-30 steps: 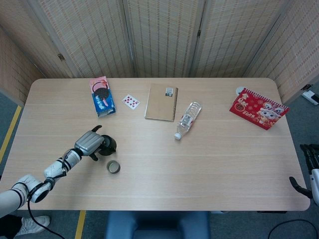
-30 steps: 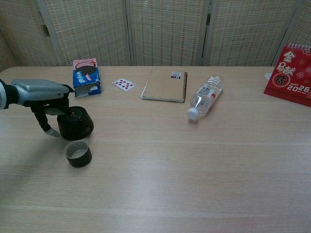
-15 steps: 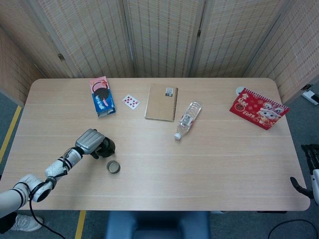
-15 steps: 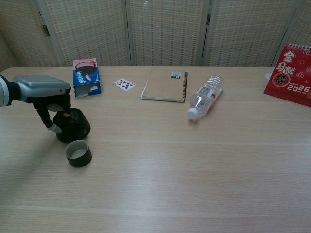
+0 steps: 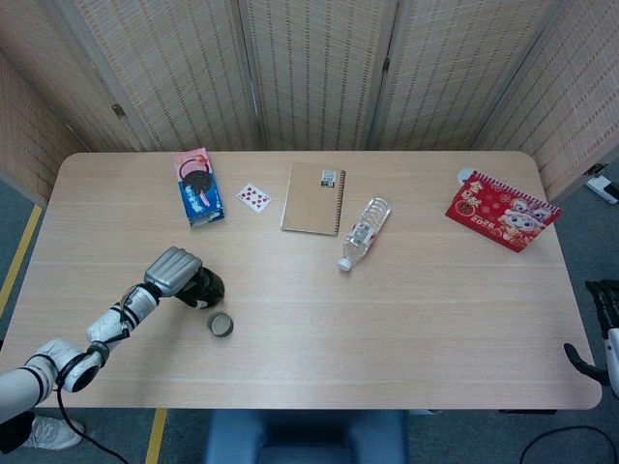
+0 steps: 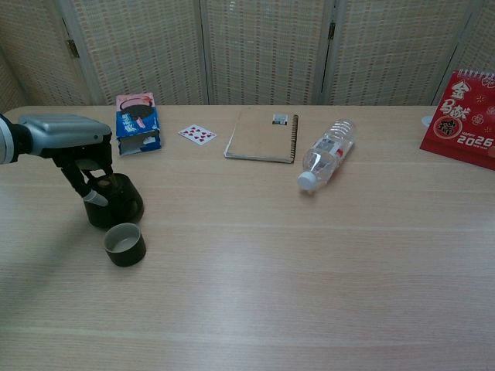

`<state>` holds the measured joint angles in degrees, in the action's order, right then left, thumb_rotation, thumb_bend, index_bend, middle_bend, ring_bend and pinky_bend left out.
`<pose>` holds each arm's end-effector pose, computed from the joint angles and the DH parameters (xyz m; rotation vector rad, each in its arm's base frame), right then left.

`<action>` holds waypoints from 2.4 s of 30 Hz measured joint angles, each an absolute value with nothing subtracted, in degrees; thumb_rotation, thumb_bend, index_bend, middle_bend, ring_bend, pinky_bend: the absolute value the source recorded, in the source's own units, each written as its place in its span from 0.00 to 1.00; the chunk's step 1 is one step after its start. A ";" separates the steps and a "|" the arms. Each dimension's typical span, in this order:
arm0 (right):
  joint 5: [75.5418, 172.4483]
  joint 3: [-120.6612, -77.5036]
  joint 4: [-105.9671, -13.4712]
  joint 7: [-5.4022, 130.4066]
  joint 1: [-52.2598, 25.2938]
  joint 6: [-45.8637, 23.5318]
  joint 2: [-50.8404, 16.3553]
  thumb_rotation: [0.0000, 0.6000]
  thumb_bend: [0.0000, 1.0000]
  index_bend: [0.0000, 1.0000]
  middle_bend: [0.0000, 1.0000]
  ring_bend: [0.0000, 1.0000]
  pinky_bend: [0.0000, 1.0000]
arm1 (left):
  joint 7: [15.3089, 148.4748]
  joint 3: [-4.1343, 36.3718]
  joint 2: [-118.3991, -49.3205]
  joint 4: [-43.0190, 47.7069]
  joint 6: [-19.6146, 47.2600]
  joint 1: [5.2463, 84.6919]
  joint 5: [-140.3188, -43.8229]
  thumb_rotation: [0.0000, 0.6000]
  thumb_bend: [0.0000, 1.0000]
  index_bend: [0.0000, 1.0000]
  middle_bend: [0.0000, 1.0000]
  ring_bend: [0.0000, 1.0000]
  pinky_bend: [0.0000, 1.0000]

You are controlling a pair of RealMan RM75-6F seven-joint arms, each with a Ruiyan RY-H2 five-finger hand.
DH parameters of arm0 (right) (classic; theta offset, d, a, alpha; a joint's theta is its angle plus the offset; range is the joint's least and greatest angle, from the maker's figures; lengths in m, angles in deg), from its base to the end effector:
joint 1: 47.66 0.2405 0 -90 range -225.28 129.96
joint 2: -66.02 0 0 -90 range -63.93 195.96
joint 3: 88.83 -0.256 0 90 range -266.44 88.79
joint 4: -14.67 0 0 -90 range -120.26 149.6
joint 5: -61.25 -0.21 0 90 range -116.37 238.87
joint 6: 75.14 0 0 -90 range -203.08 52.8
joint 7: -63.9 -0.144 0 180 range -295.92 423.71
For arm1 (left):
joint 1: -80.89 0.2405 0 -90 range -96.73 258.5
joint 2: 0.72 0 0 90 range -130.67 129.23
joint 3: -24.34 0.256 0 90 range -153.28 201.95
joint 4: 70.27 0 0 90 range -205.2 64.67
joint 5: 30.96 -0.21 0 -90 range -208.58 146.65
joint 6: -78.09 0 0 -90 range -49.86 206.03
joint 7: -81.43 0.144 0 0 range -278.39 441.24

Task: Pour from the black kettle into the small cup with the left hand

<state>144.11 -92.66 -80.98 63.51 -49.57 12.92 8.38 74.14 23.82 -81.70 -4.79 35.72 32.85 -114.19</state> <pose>-0.3285 -0.1460 0.2021 1.2524 -0.8995 0.8000 -0.2186 0.3911 0.0241 -2.0999 -0.8204 -0.6695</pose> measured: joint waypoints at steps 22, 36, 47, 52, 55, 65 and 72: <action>145.25 -92.48 -81.54 62.23 -49.41 13.00 8.71 1.00 0.29 0.03 0.13 0.25 0.00 | 82.01 19.80 -80.28 -0.60 31.36 36.32 -105.89 0.12 0.31 1.00 1.00 0.92 0.49; 145.67 -92.49 -81.34 61.47 -49.18 12.95 8.74 1.00 0.29 0.03 0.13 0.25 0.00 | 85.71 18.44 -80.52 0.37 25.98 38.43 -105.37 0.00 0.36 1.00 1.00 0.92 0.51; 145.81 -92.47 -81.92 61.76 -49.06 12.90 8.94 1.00 0.29 0.03 0.13 0.25 0.00 | 86.34 18.61 -82.00 -2.01 24.52 38.88 -107.24 0.45 0.36 0.99 1.00 0.91 0.51; 145.76 -92.45 -82.09 61.89 -48.96 12.72 8.98 1.00 0.29 0.03 0.13 0.25 0.00 | 86.04 18.26 -82.19 -2.10 24.31 39.07 -107.09 0.46 0.36 0.99 1.00 0.91 0.51; 145.85 -92.47 -82.19 61.94 -48.90 12.75 9.04 1.00 0.29 0.03 0.13 0.25 0.00 | 85.91 18.10 -82.32 -2.19 23.88 39.26 -107.15 0.48 0.37 0.99 1.00 0.92 0.52; 145.88 -92.50 -82.20 61.95 -48.74 12.65 8.97 1.00 0.29 0.03 0.13 0.25 0.00 | 86.15 18.76 -81.67 -1.19 23.15 40.08 -108.24 0.51 0.48 0.99 1.00 0.92 0.52; 145.92 -92.53 -82.14 61.96 -48.52 12.43 8.87 1.00 0.29 0.03 0.13 0.25 0.00 | 86.70 19.50 -80.48 1.04 21.83 40.78 -109.96 0.51 0.48 1.00 1.00 0.92 0.52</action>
<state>145.92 -92.53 -82.14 61.96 -48.52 12.43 8.87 86.70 19.50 -80.48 1.04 21.83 40.78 -109.96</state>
